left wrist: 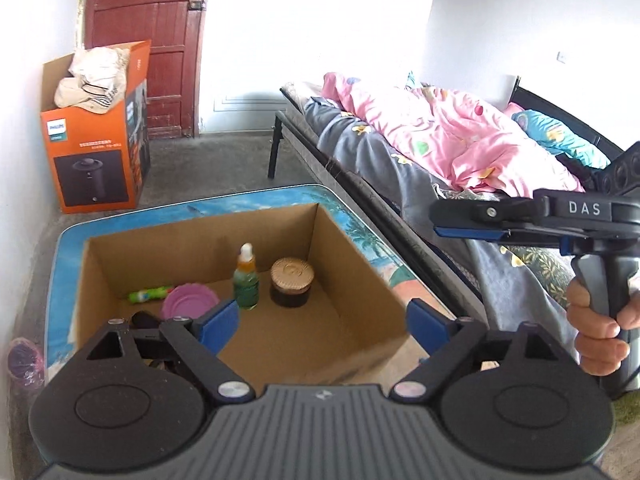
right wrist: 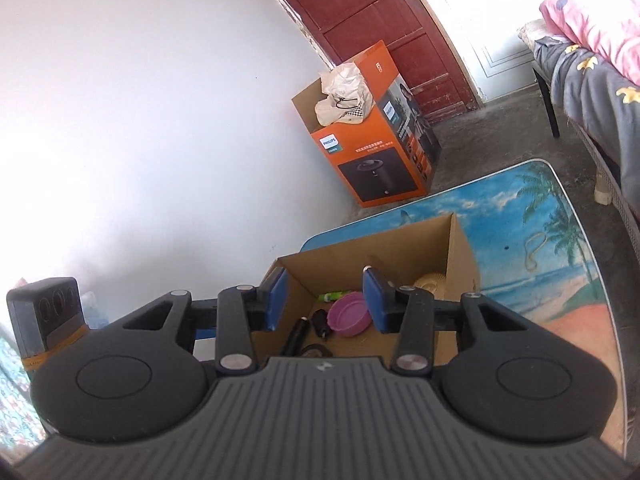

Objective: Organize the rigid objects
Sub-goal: 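Move the right gripper back toward the white charger and bottle, then grasp the white wall charger by its body with the right gripper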

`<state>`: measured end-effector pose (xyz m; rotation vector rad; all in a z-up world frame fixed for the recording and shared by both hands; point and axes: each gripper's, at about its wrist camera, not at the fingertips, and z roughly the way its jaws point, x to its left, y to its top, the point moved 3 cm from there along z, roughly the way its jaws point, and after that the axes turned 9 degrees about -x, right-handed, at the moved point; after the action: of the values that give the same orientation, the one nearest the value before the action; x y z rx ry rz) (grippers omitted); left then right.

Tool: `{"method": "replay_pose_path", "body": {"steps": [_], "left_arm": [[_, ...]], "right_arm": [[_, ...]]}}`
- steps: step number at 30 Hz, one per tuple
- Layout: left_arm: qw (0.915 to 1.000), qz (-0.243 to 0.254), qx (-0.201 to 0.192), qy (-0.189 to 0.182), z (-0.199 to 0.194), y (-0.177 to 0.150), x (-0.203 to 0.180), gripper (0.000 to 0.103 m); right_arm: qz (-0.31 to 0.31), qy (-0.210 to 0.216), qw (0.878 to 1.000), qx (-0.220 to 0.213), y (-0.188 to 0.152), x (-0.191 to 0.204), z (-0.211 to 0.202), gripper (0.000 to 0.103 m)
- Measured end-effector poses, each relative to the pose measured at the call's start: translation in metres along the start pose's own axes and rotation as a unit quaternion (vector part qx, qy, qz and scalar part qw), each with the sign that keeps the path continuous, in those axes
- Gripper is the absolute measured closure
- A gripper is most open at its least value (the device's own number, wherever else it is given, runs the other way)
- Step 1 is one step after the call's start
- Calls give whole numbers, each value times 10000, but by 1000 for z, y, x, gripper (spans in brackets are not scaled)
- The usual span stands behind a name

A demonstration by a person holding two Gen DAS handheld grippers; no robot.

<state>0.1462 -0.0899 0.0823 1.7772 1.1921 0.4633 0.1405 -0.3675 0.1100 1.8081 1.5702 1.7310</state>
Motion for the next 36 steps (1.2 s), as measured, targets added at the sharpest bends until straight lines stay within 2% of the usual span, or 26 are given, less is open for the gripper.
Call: {"method": "replay_pose_path", "body": {"steps": [5, 10, 16, 18, 23, 27, 36], "left_arm": [[9998, -190, -52, 93, -41, -43, 18, 10], [9993, -283, 50, 258, -56, -90, 32, 10], [9965, -121, 461, 685, -38, -141, 42, 11], [9949, 2, 499, 874, -31, -153, 46, 16], [9926, 364, 352, 1102, -13, -164, 49, 26], [9920, 495, 419, 1084, 3, -171, 55, 31], [9937, 280, 455, 985, 26, -176, 66, 30]], "right_arm": [[410, 176, 9986, 269, -53, 3, -8, 56], [832, 201, 9932, 793, -107, 13, 15, 55], [567, 12, 9889, 1377, -150, 43, 65, 55], [418, -83, 9878, 1499, -159, 51, 83, 55], [358, -131, 9824, 1828, -174, 58, 129, 58], [219, -162, 9778, 2077, -184, 61, 156, 61], [139, -84, 9712, 2378, -198, 63, 191, 62]]}}
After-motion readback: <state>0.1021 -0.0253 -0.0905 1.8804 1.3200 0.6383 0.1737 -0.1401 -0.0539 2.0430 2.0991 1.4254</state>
